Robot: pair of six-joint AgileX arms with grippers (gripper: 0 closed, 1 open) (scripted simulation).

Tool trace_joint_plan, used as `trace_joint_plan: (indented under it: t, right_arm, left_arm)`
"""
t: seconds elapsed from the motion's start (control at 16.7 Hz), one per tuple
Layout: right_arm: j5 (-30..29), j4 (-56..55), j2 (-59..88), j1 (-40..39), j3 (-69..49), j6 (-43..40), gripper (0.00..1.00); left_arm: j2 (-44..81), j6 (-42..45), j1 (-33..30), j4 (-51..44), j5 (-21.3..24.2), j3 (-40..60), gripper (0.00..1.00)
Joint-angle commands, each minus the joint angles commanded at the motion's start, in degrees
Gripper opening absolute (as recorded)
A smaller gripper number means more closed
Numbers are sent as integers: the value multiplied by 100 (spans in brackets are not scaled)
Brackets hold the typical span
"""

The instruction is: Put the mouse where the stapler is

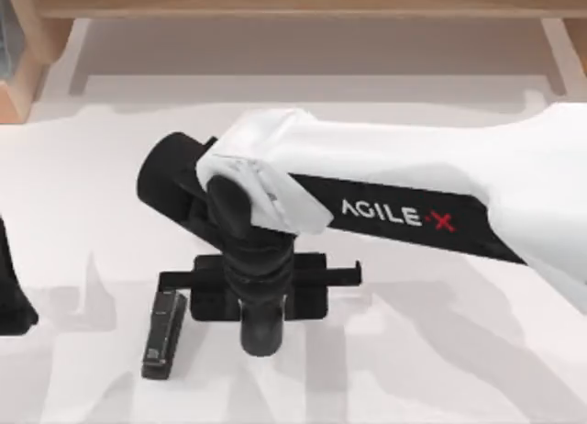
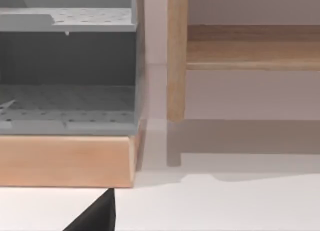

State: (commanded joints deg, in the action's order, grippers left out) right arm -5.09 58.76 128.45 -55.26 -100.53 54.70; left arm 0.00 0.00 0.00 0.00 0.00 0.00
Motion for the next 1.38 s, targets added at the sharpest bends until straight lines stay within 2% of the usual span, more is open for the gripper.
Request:
trace_joint_plan:
  t: [0.24,1.02,1.38]
  right_arm:
    - [0,0,6,0,6,0,0]
    - [0,0,6,0,6,0,98]
    - [0,0,6,0,6,0,100]
  left_arm:
    - [0,0,0,0,0,0,100]
    - [0,0,0,0,0,0,100]
    - [0,0,0,0,0,0,100]
